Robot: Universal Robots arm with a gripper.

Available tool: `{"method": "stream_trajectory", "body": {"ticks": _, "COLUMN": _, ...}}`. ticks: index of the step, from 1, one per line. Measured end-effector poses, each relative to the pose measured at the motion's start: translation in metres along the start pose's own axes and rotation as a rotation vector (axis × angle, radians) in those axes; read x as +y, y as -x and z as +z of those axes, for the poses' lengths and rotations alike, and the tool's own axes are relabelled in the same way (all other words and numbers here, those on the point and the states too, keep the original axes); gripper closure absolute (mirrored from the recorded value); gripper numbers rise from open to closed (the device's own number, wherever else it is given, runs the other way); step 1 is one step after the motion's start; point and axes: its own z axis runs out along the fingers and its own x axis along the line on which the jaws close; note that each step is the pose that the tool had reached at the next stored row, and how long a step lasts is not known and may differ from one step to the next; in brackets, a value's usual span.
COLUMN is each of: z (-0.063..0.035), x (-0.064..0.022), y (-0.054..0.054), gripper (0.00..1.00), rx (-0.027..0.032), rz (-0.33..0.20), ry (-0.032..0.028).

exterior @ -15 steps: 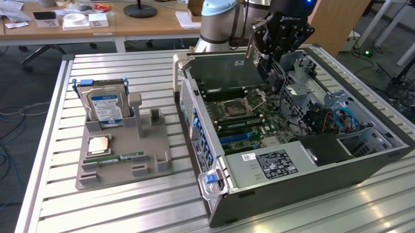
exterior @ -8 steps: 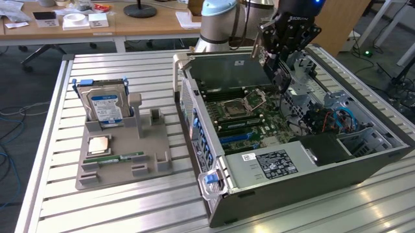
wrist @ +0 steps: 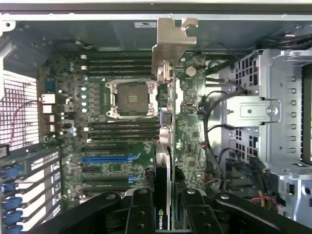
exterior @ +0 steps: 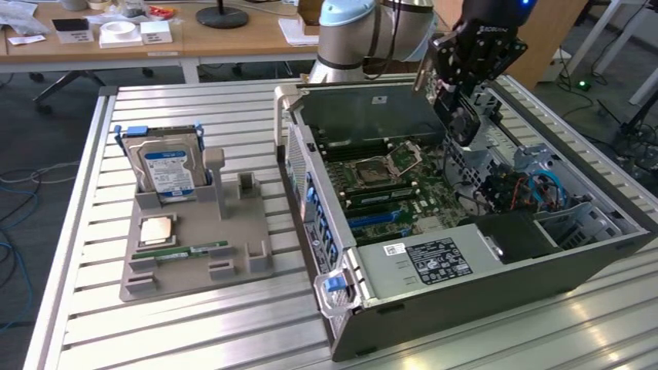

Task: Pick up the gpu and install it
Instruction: 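Pick up the gpu and move the gpu toward the slot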

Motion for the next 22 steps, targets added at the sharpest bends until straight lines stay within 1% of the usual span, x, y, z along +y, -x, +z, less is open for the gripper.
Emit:
{"method": "stream_trajectory", "body": {"ticks": 5, "z": 0.0005, "x": 0.0005, "y": 0.015, "gripper": 0.74, "rx": 0.0000, "rz": 0.000, "ry": 0.0001}}
{"method": "stream_trajectory", "body": {"ticks": 15, "z": 0.0012, "x": 0.0014, "y": 0.040, "gripper": 0.74, "rx": 0.0000, "rz": 0.000, "ry": 0.0001}}
{"method": "stream_trajectory", "body": {"ticks": 18, "z": 0.0013, "x": 0.0017, "y": 0.046, "gripper": 0.74, "rx": 0.0000, "rz": 0.000, "ry": 0.0001}}
{"method": "stream_trajectory", "body": {"ticks": 22, "z": 0.0014, "x": 0.0017, "y": 0.047, "gripper": 0.74, "rx": 0.0000, "rz": 0.000, "ry": 0.0001}}
